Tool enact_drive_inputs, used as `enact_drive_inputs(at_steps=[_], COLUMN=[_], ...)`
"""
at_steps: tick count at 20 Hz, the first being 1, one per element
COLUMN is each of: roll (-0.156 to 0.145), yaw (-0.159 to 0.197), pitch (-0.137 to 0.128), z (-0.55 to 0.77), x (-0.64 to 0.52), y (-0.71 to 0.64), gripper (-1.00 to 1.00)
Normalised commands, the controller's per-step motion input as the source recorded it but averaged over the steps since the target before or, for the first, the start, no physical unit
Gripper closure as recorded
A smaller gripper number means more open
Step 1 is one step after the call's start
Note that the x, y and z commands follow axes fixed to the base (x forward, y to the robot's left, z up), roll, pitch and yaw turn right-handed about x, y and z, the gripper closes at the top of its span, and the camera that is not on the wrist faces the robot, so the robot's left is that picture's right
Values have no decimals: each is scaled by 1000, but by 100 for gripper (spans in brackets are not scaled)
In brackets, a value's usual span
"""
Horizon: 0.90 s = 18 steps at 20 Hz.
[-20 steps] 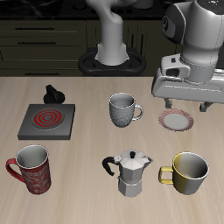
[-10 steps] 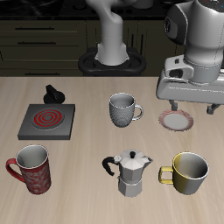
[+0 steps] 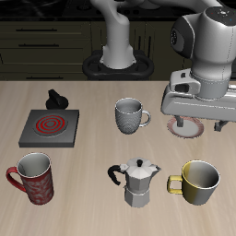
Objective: Place the white and yellow mug on the plate
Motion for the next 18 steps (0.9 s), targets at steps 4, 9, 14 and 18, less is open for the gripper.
enact_drive_inputs(at_steps=[4, 9, 14, 18], roll=[-9, -26, -24, -1], yaw=[-3, -39, -29, -24], pitch=[-19, -5, 19, 43], z=[-266, -157, -197, -371], x=[63, 62, 111, 74], y=[-122, -176, -196, -45], gripper=[-100, -100, -100, -100])
